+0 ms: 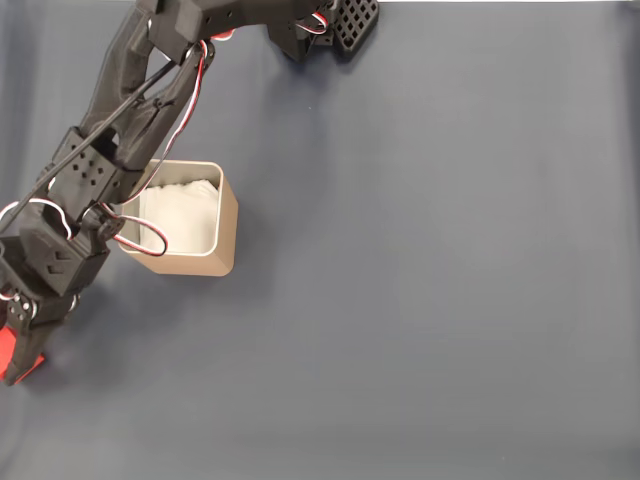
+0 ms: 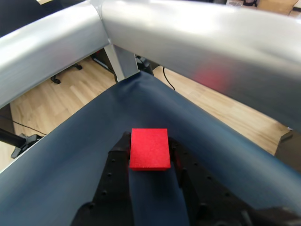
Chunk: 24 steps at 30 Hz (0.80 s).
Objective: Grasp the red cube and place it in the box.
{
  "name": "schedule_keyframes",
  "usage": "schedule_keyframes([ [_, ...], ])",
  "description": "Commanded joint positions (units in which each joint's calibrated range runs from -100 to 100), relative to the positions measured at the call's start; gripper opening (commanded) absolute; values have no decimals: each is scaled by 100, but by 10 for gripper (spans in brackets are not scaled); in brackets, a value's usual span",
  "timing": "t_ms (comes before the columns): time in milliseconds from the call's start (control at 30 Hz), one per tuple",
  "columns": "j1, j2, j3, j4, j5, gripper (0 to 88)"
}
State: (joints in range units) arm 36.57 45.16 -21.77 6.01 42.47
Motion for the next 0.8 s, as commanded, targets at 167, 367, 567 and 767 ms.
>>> schedule_keyframes([
  [167,-153,-1137,654,437,117,2],
  [367,-167,-1786,973,1258,127,2],
  [567,-217,-2608,1265,2177,127,2],
  [767,-273,-3439,1210,3186,127,2],
])
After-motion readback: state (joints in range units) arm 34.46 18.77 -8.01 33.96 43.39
